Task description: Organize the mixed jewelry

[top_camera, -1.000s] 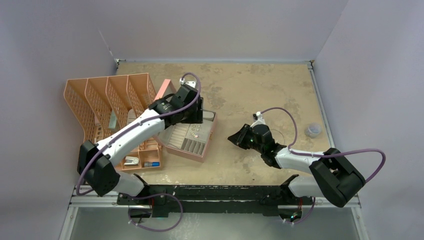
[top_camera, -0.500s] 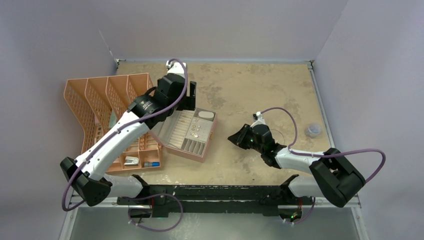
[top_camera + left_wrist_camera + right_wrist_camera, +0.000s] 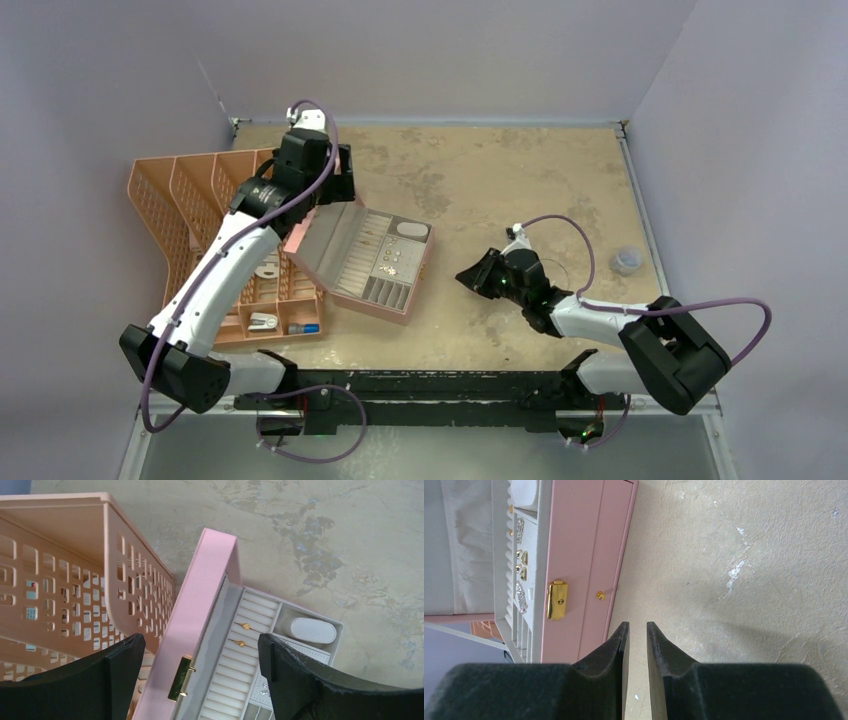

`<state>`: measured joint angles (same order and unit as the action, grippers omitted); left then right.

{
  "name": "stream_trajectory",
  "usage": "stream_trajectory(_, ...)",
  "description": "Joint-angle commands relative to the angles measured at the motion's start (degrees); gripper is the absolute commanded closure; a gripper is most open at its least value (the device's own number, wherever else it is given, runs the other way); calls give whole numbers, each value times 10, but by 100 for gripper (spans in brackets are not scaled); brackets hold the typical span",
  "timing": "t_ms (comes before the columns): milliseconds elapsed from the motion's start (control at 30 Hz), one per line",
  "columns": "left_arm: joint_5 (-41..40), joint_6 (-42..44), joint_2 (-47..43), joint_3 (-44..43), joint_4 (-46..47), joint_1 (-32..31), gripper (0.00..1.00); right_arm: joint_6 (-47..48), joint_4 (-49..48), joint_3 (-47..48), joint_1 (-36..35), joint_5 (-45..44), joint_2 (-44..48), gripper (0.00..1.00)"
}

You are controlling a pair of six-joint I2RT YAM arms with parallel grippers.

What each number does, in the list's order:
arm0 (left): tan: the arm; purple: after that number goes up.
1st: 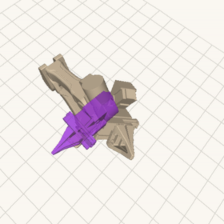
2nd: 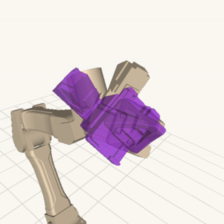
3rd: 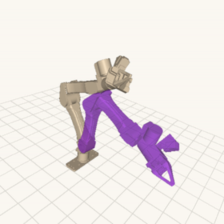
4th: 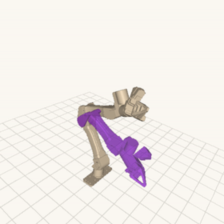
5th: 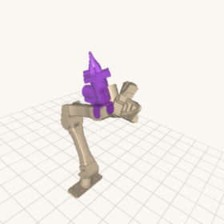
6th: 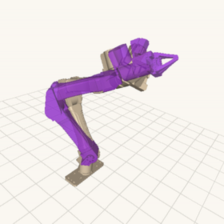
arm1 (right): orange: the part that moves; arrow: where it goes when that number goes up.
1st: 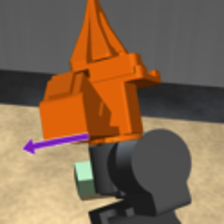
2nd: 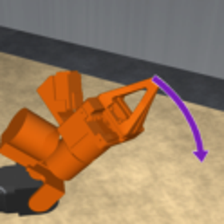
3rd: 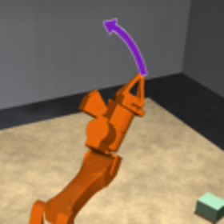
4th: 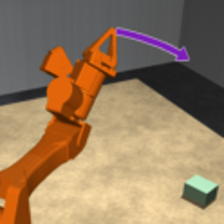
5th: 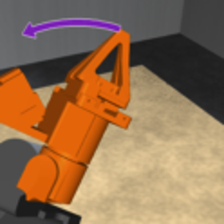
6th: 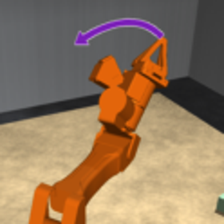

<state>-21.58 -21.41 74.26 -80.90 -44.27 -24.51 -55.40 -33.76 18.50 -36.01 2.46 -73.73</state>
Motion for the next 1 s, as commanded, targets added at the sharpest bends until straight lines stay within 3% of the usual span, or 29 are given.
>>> stream_trajectory(0,16,-13,-1,3,-1,19,16,0,-20,-1,-2,-11,11,78)
stream_trajectory(133,25,-15,-9,5,-3,20,16,1,-1,6,-2,-11,17,77)
stream_trajectory(233,28,-13,-21,-2,-9,20,17,-2,85,41,-1,-21,23,77)
stream_trajectory(367,47,-4,-44,-12,-15,20,17,48,169,112,0,-90,61,73)
stream_trajectory(533,88,2,-79,-19,-17,20,18,80,278,169,2,-237,102,68)
stream_trajectory(733,263,32,-123,-4,20,20,19,-5,436,192,12,-393,92,60)
stream_trajectory(967,521,31,-136,49,73,19,25,-123,553,198,35,-414,39,52)
